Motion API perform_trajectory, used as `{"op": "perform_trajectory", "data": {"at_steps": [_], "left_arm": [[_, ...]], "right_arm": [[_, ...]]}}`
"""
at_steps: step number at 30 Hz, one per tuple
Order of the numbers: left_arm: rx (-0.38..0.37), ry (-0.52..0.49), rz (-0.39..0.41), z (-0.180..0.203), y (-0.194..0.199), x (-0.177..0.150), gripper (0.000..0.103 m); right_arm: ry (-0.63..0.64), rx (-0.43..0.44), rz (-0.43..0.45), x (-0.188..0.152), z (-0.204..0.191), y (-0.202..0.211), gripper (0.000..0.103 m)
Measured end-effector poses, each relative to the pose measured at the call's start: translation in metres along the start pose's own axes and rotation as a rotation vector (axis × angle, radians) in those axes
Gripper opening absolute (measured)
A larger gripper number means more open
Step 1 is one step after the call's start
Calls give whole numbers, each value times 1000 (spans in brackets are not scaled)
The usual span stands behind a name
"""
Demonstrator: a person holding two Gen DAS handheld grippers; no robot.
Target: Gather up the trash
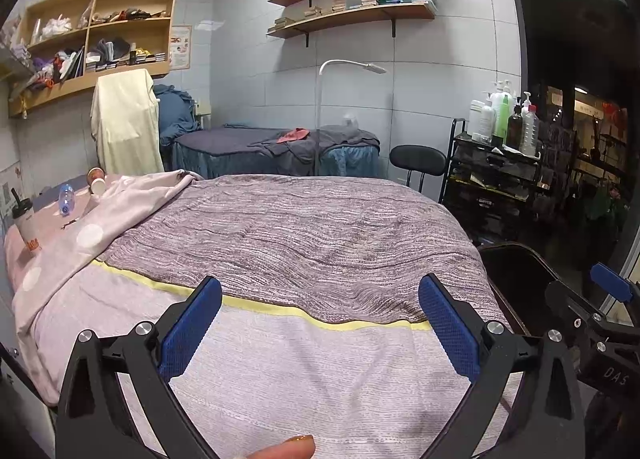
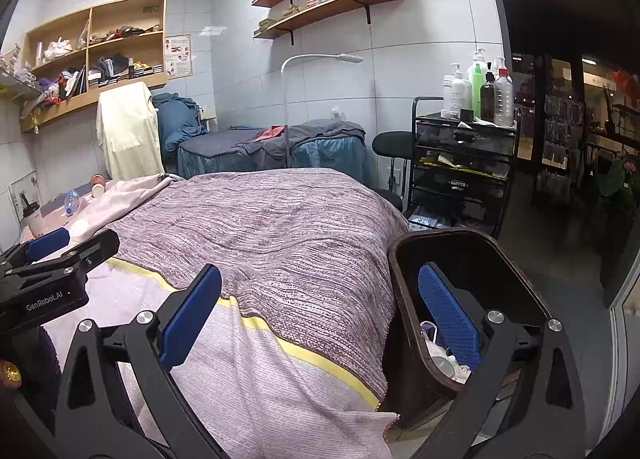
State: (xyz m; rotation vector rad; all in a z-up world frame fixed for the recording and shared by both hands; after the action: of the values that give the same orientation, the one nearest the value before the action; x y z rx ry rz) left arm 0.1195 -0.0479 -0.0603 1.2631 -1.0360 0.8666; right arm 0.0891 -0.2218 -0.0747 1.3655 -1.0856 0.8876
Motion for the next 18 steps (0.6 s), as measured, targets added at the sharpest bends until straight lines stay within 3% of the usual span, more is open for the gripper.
{"op": "perform_trajectory", "data": {"at_steps": [18], "left_arm": [[-6,2,-1,1,-1,1,97]], "right_arm": [[-4,-7,-1,-2,4,0,97]]}}
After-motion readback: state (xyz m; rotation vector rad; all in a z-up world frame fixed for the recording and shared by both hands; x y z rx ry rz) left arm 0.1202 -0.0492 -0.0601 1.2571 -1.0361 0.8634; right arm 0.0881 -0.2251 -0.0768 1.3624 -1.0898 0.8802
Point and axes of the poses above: each gripper's, at about its wrist camera, not at the fingertips, and y roughly against the way its jaws point, z to its right, x to its top, the point moved 8 cm from there along -y, roughly the way its jaws point, and after that the axes turned 5 degrees about z, right-handed, at the moved point
